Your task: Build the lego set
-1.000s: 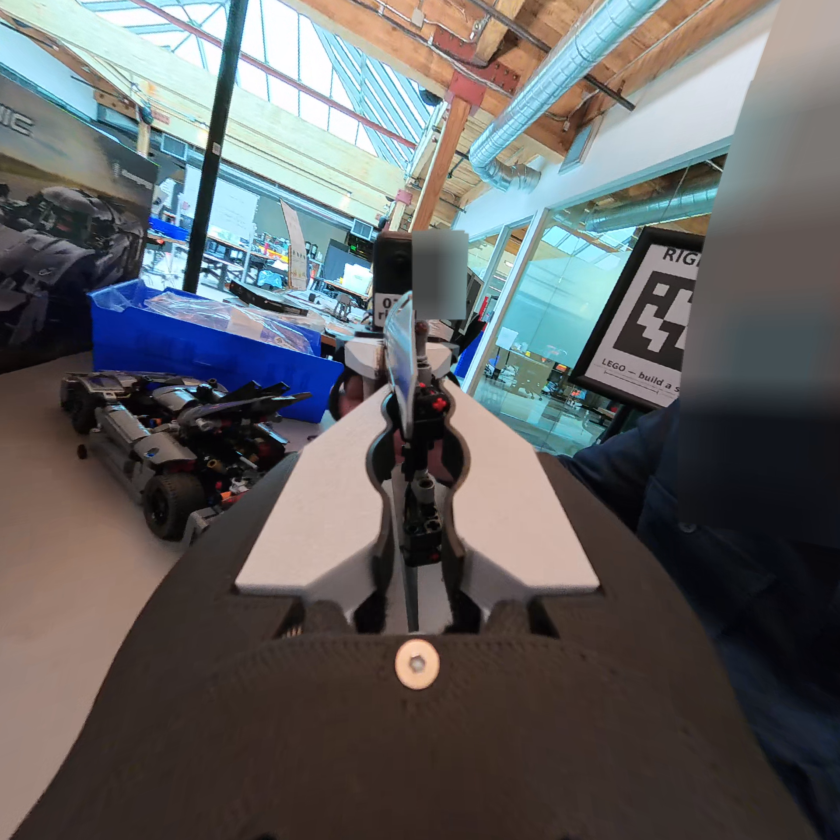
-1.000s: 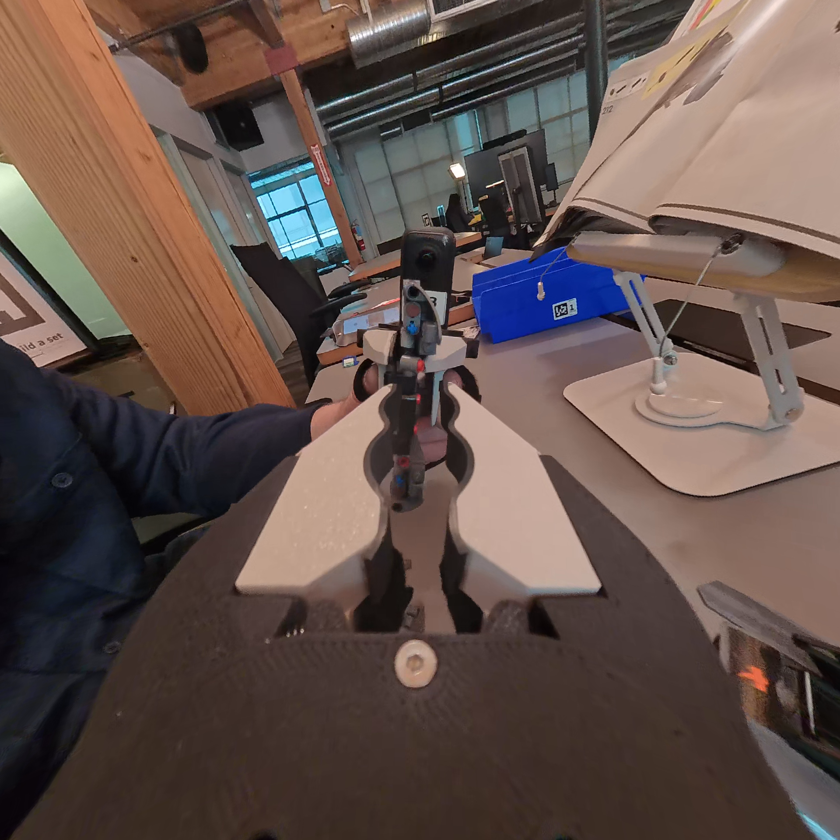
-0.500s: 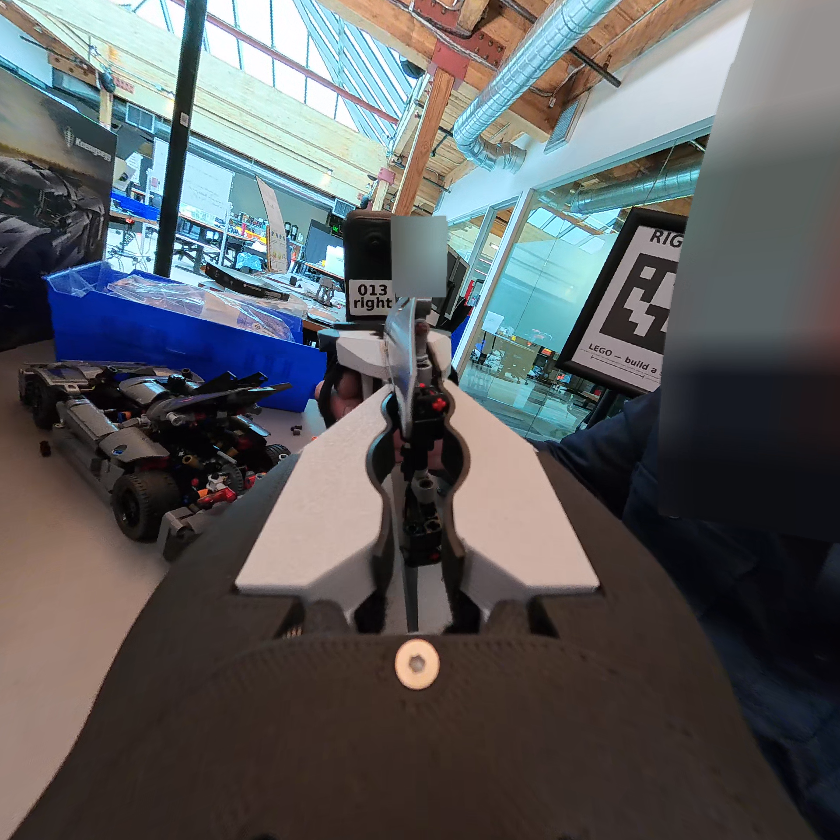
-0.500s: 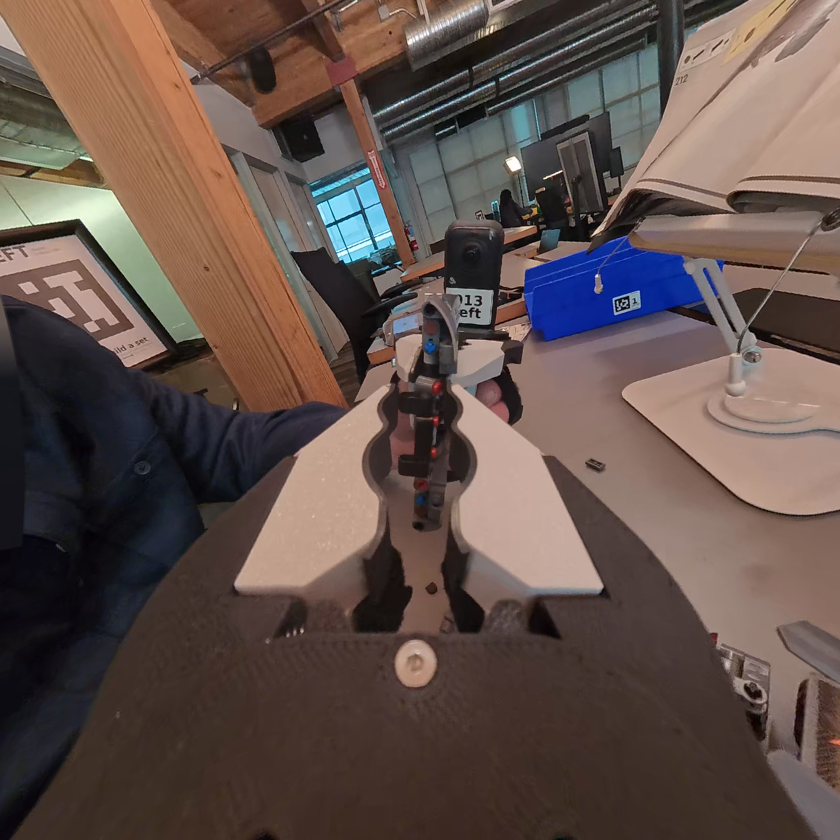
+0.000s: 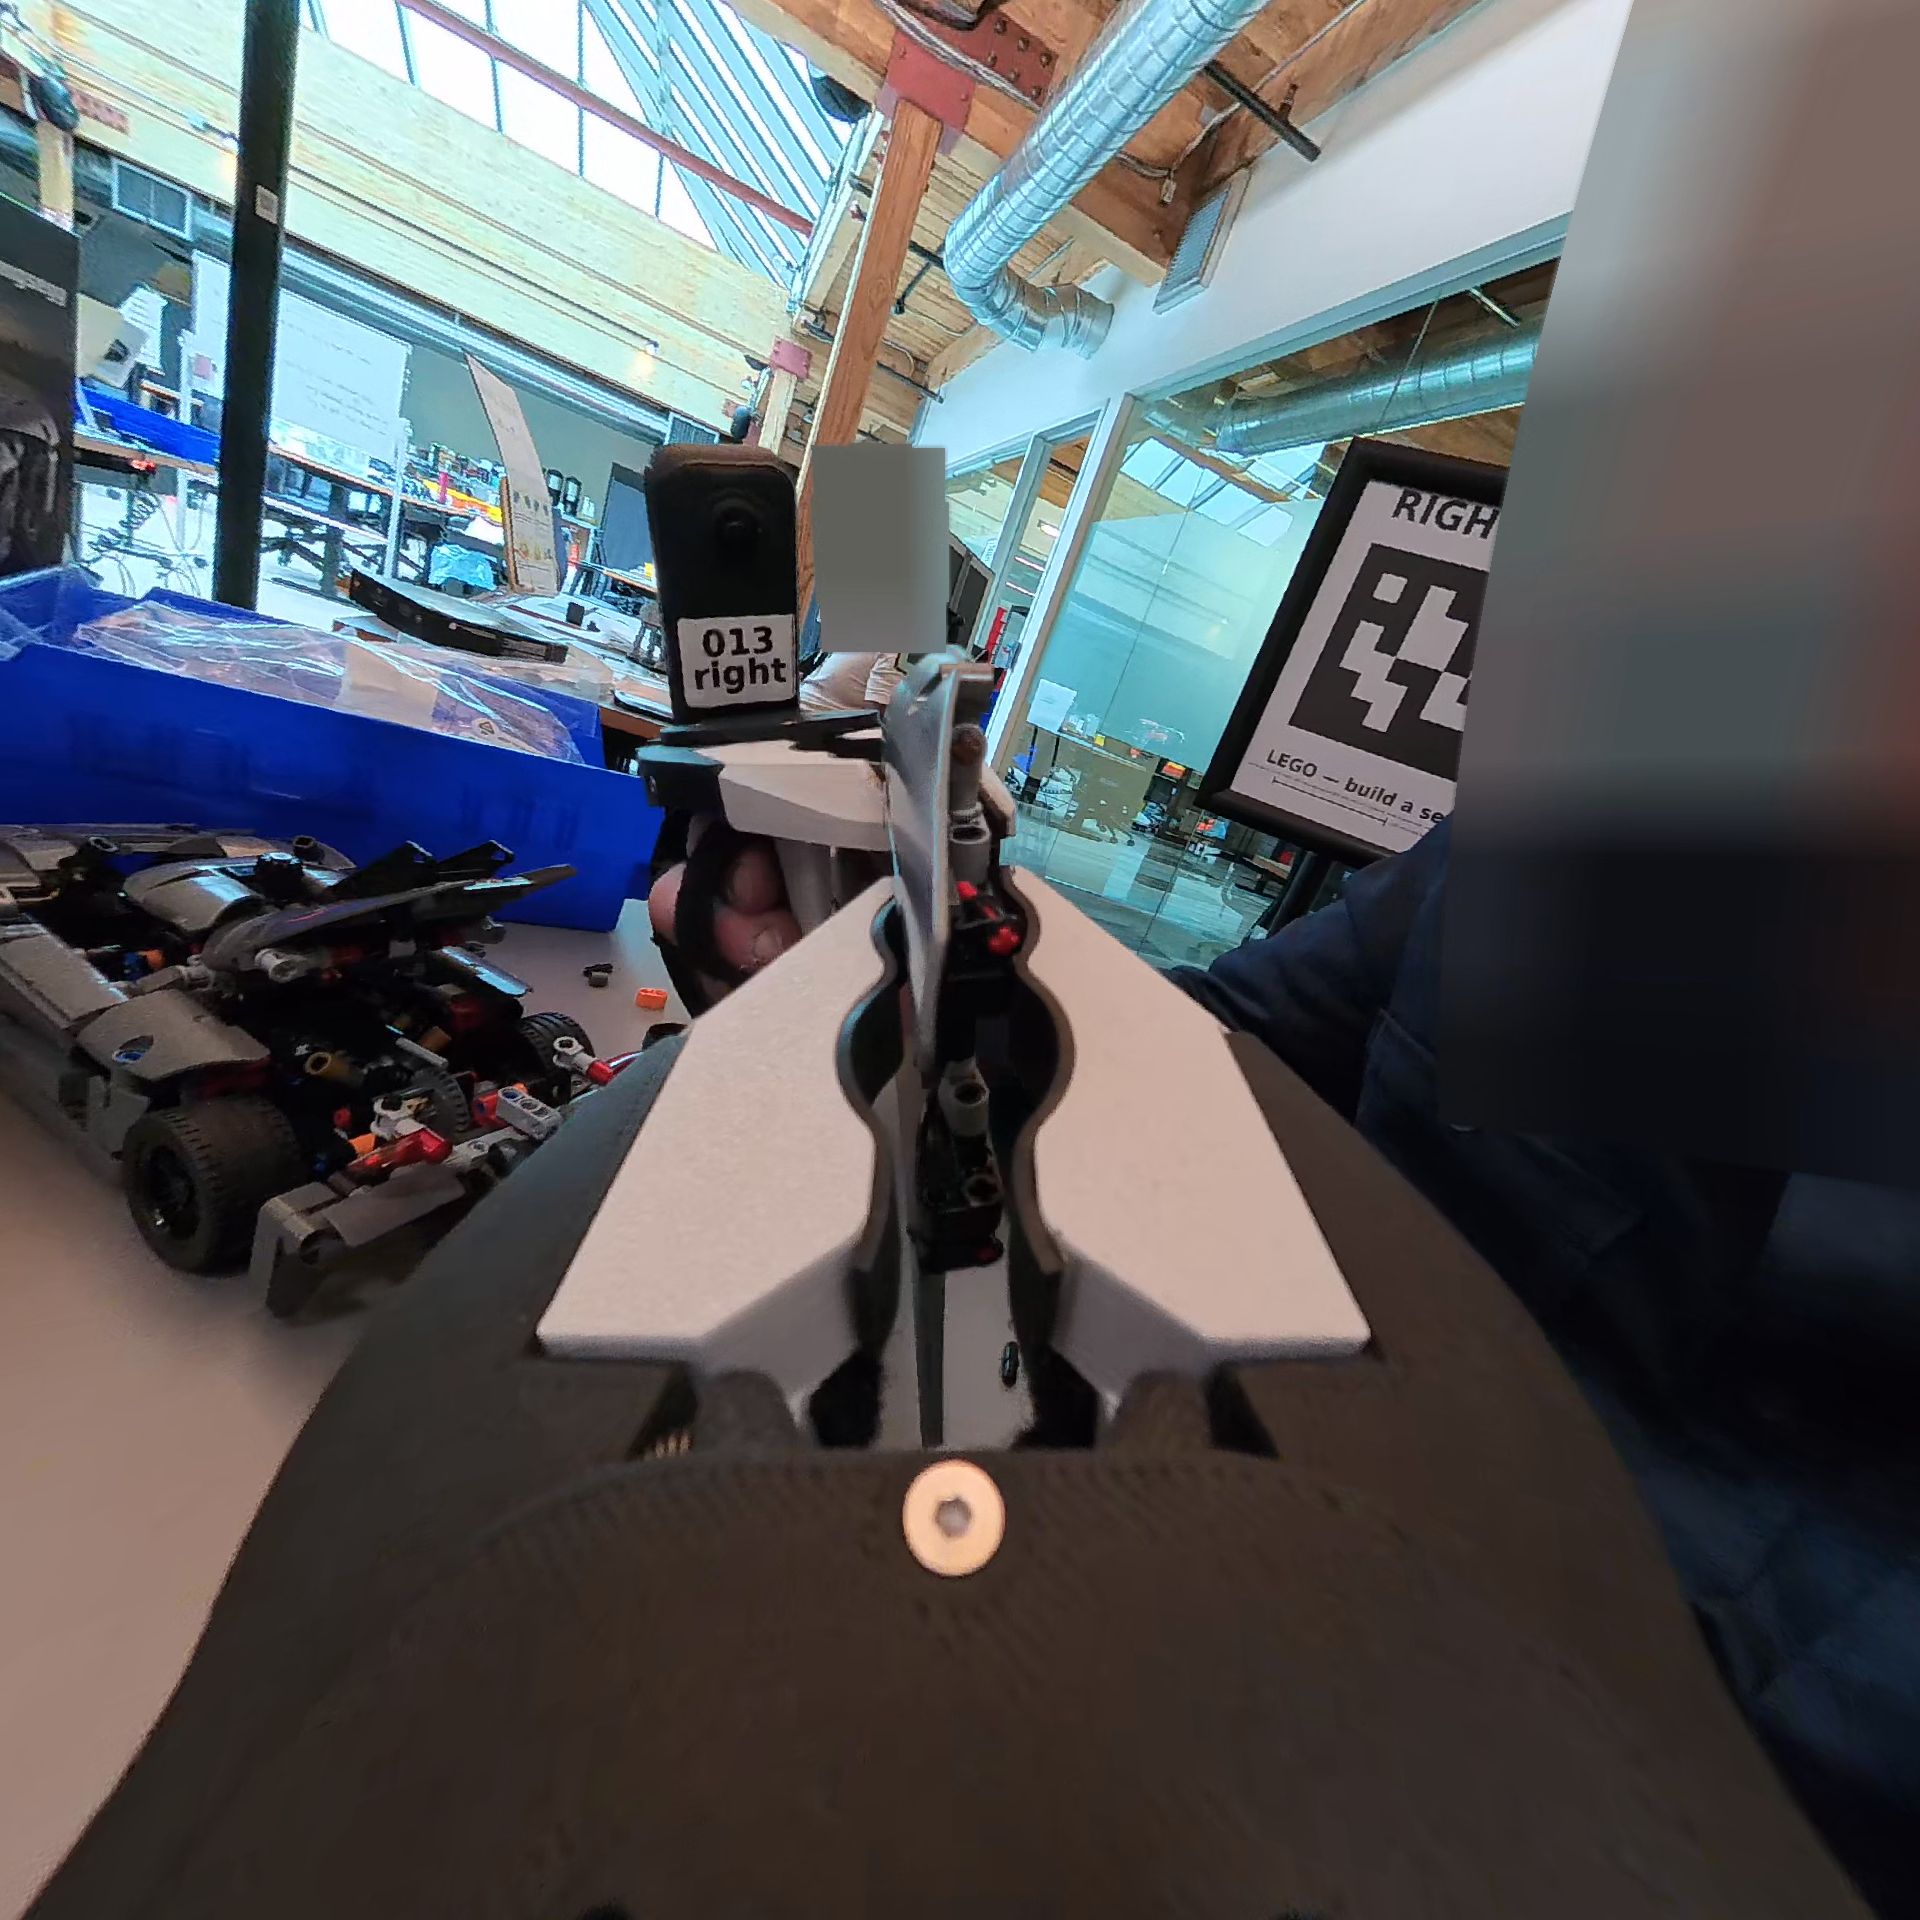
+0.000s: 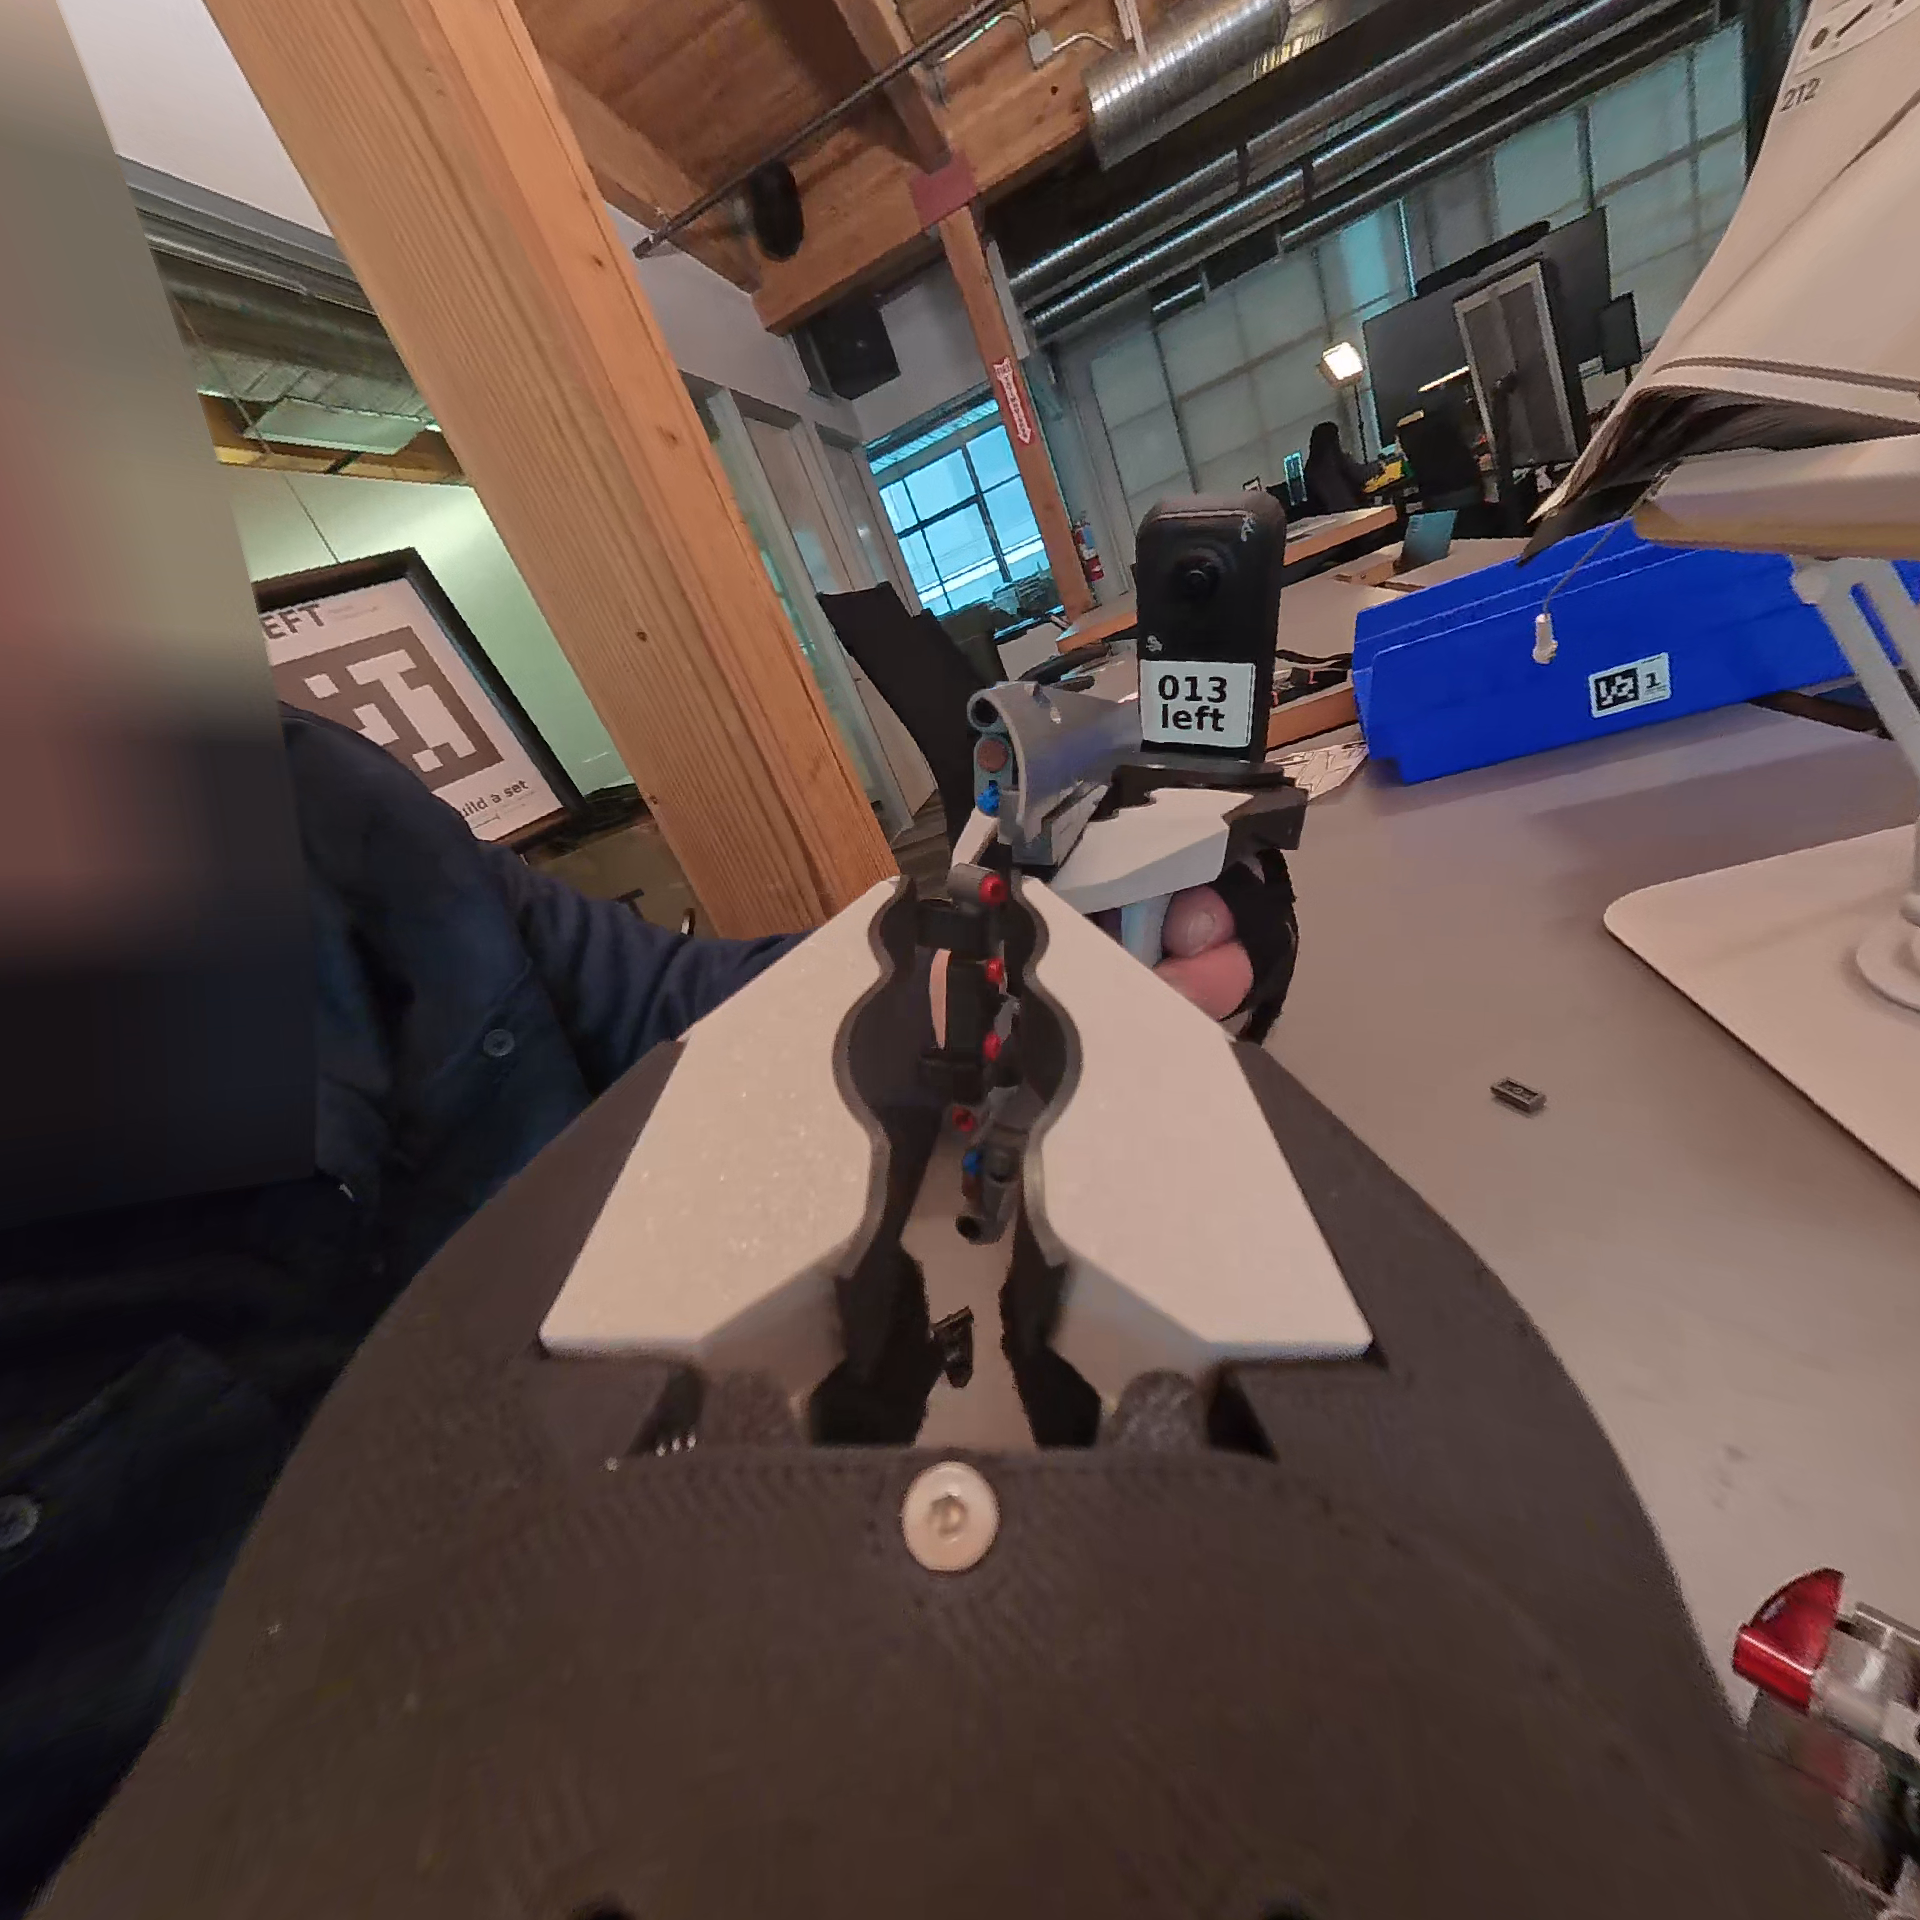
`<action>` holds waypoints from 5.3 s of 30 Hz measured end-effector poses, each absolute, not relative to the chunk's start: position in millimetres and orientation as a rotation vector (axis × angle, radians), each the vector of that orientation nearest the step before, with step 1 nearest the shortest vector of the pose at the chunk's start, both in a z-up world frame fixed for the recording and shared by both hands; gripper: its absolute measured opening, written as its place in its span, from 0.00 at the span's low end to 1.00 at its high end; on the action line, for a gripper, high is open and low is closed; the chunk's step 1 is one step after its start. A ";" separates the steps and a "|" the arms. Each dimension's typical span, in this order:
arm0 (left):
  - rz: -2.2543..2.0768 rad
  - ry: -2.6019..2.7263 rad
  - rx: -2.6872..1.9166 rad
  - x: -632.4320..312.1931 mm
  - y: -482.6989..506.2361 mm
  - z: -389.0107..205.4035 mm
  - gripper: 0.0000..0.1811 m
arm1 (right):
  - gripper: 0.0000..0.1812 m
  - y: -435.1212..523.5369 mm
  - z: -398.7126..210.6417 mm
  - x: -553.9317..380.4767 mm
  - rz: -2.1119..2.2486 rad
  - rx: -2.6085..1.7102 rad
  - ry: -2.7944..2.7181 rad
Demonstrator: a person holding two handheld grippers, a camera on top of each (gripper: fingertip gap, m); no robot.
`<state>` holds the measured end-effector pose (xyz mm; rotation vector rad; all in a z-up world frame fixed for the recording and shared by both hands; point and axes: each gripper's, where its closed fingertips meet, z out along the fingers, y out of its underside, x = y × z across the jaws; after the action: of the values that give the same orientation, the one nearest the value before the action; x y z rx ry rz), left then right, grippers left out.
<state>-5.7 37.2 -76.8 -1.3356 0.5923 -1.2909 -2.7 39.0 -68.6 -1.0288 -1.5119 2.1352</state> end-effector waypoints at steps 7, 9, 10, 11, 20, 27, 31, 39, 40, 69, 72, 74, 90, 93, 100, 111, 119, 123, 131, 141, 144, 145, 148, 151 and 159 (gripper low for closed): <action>-1.235 0.575 -1.348 -8.8 41.2 -76.8 0.06 | 0.04 42.2 -72.4 -6.1 1.977 -1.055 -1.539; -1.206 0.591 -1.355 -7.4 40.9 -77.3 0.07 | 0.04 41.0 -71.0 -5.0 1.954 -1.035 -1.545; -1.204 0.592 -1.348 -7.2 40.2 -76.0 0.07 | 0.04 40.5 -70.8 -4.8 1.934 -1.029 -1.549; -1.193 0.582 -1.351 -8.2 41.7 -75.9 0.07 | 0.04 41.8 -71.2 -6.0 1.905 -1.038 -1.545; -1.057 0.528 -1.405 -14.6 54.8 -80.4 0.07 | 0.04 58.6 -75.9 -14.7 1.670 -1.103 -1.491; -0.958 0.469 -1.418 -19.0 63.5 -79.4 0.07 | 0.04 69.5 -75.6 -20.8 1.469 -1.104 -1.425; -0.949 0.430 -1.398 -21.8 64.4 -73.6 0.07 | 0.04 70.7 -72.4 -24.0 1.393 -1.090 -1.369; -0.966 0.371 -1.371 -29.0 66.3 -70.2 0.07 | 0.04 72.4 -73.2 -31.1 1.320 -1.098 -1.288; -0.957 0.369 -1.375 -29.5 66.9 -70.9 0.07 | 0.04 73.2 -73.8 -31.6 1.309 -1.104 -1.290; -1.050 0.359 -1.357 -32.5 66.1 -72.0 0.07 | 0.04 59.4 -91.8 -28.1 1.759 -1.226 -1.438; -1.064 0.393 -1.371 -29.1 64.2 -75.2 0.07 | 0.04 58.7 -89.5 -26.4 1.803 -1.224 -1.433; -1.069 0.421 -1.390 -25.0 63.3 -79.3 0.08 | 0.04 59.7 -86.3 -25.1 1.835 -1.221 -1.412; -1.142 0.425 -1.377 -24.6 60.3 -79.8 0.04 | 0.08 75.9 -73.5 -16.8 1.904 -1.220 -1.300; -1.148 0.419 -1.375 -25.7 60.1 -79.5 0.04 | 0.07 72.0 -75.6 -16.2 1.892 -1.217 -1.344; -1.149 0.411 -1.366 -26.6 59.9 -78.4 0.03 | 0.06 66.0 -80.0 -17.2 1.907 -1.222 -1.386; -1.141 0.400 -1.359 -27.4 60.3 -77.3 0.03 | 0.09 61.9 -88.5 -18.0 1.879 -1.255 -1.451; -1.146 0.378 -1.336 -25.2 60.7 -74.2 0.03 | 0.08 57.1 -93.9 -22.8 1.864 -1.258 -1.463; -1.139 0.360 -1.327 -26.0 61.6 -72.9 0.03 | 0.06 60.1 -92.6 -23.8 1.833 -1.258 -1.441; -1.095 0.320 -1.331 -26.6 66.9 -74.8 0.03 | 0.03 70.9 -88.3 -24.2 1.698 -1.245 -1.396; -1.030 0.214 -1.344 -28.4 77.1 -77.6 0.04 | 0.03 87.0 -90.9 -28.4 1.285 -1.243 -1.372; -1.022 0.155 -1.356 -30.2 82.9 -81.2 0.04 | 0.02 95.7 -95.2 -30.6 0.946 -1.204 -1.385; -1.027 0.135 -1.360 -30.7 84.8 -82.5 0.04 | 0.03 98.6 -95.7 -31.0 0.794 -1.171 -1.394; -1.064 0.097 -1.332 -33.3 85.7 -80.3 0.04 | 0.03 100.2 -91.8 -32.0 0.508 -1.068 -1.395; -1.066 0.111 -1.326 -35.0 84.1 -78.2 0.04 | 0.03 96.8 -86.0 -31.5 0.517 -1.032 -1.386; -1.175 0.275 -1.302 -21.6 71.2 -71.0 0.04 | 0.04 79.4 -68.2 -17.2 1.417 -1.179 -1.341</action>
<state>-21.6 71.2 -71.0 -1.3023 0.2745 -1.1754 -17.2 79.4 -68.2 -1.1786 -1.3415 1.4171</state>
